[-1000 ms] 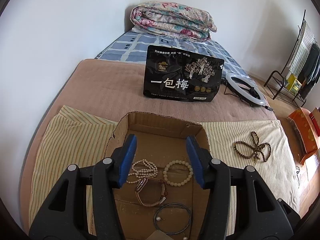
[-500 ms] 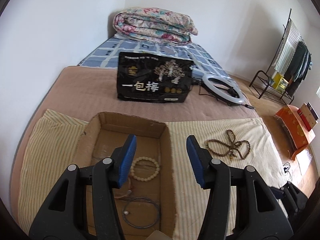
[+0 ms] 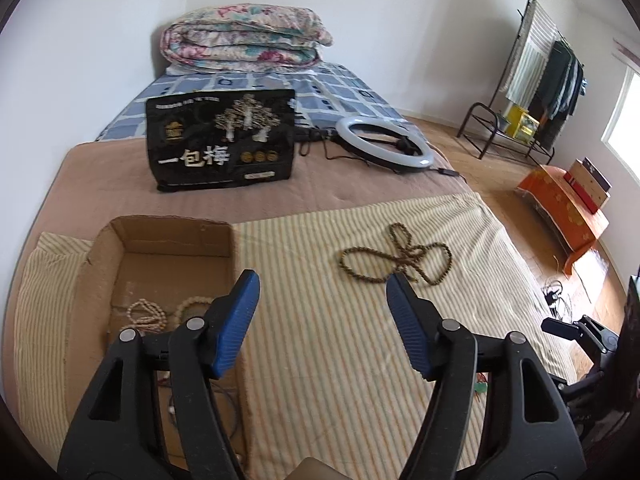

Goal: Organize jewelry
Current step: 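Move the left tool to the brown bead mala while the right tool moves to the green jade pendant, then close the left gripper on the mala beads while the right gripper closes on the jade pendant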

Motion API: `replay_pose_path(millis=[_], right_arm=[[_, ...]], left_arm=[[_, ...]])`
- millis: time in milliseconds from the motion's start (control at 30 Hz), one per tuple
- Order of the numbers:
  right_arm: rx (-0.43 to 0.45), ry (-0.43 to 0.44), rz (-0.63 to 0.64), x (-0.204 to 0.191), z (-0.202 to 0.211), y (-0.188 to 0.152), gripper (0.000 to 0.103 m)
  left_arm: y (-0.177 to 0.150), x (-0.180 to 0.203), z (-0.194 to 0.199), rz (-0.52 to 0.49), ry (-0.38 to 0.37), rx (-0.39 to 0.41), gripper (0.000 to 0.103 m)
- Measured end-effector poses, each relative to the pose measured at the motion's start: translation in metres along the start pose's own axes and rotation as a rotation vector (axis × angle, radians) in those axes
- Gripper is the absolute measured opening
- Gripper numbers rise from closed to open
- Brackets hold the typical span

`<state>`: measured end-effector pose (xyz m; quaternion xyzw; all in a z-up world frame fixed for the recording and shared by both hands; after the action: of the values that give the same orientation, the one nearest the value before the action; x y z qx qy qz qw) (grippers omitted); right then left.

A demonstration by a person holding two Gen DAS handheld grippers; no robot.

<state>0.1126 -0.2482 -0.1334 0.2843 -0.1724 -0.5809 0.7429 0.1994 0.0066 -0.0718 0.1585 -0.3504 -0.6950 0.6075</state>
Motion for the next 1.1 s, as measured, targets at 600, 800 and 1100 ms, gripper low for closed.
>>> replay_pose_path(millis=[600,800,1100], right_arm=[[-0.199,0.027,0.185,-0.003,-0.063,-0.068,0.059],[-0.181,0.011,0.209,0.008,-0.07,-0.061,0.043],[-0.18,0.032,0.171,0.036,-0.08,-0.044,0.026]], left_arm=[[-0.016,0.068,-0.065,-0.104,-0.062,-0.109,0.068],[-0.018,0.088,-0.094,-0.162,-0.064,-0.141,0.068],[-0.013,0.111,-0.15,-0.117,-0.092,-0.2,0.068]])
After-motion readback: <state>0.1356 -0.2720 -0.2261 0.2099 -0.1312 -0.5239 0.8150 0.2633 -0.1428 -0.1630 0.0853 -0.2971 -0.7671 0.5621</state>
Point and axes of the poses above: each gripper's, at about its wrist camera, not at the fingertips, and z roughly against the way its jaws point, x to its right, y to its top, the point moved 5 cm from there along -z, roughly the way its jaws point, and after that the axes turned 1 degree about z, right-handed, at the moved point
